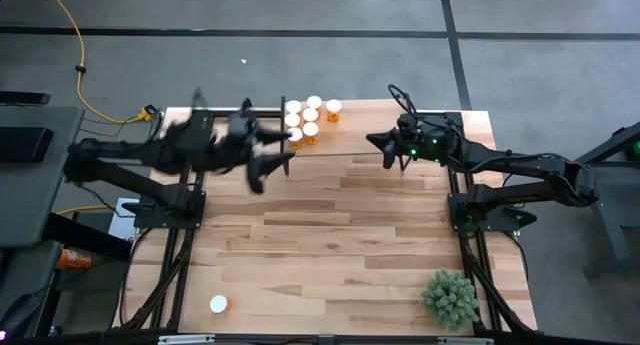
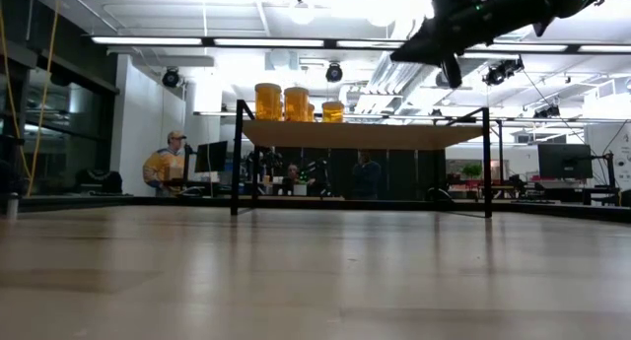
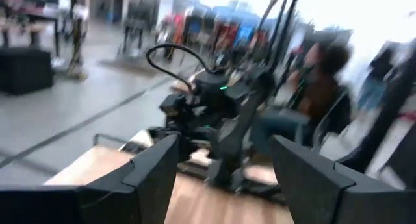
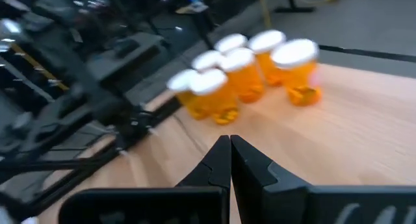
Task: Pick and place medicine bottles onto shelf by color
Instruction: Put the orange pill bottle on the shelf aligned with the other orange pill bottle
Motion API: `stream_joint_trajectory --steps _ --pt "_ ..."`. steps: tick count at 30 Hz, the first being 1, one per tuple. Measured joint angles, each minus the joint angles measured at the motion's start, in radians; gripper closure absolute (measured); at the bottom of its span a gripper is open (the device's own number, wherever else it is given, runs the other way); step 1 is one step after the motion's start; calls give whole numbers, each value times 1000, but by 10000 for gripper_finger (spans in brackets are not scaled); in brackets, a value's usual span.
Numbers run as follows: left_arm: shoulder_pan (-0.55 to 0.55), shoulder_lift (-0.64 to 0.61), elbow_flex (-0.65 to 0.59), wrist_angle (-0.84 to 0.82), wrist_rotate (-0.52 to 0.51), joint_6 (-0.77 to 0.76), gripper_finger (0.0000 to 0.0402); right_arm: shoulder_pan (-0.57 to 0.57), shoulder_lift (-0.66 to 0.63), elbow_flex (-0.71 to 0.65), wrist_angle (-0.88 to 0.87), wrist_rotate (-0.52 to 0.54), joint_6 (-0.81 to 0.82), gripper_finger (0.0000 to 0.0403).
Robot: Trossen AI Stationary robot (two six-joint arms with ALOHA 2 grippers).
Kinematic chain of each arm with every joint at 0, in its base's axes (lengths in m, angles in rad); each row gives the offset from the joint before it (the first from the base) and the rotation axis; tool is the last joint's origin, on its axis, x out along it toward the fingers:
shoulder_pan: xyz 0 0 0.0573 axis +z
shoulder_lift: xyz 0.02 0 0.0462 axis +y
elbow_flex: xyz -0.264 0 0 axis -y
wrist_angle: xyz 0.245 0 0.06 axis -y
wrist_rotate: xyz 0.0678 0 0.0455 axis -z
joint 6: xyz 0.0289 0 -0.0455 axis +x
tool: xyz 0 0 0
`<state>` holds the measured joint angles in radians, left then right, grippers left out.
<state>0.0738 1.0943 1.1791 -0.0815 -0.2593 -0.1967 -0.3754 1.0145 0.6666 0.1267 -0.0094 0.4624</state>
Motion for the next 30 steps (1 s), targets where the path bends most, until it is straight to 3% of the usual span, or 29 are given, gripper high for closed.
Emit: stream_joint_trajectory --steps 6,10,19,30 --pt "-145 -253 -449 459 -103 -20 170 59 0 0 147 -80 -45 402" --pt "-206 -360 -598 554 -181 -61 170 120 0 0 225 -135 -45 402" --pt "-239 -426 -650 524 -172 -81 170 273 0 0 253 -139 -82 402" --pt "-239 -426 -650 512 -172 18 170 428 -24 0 255 92 -217 402"
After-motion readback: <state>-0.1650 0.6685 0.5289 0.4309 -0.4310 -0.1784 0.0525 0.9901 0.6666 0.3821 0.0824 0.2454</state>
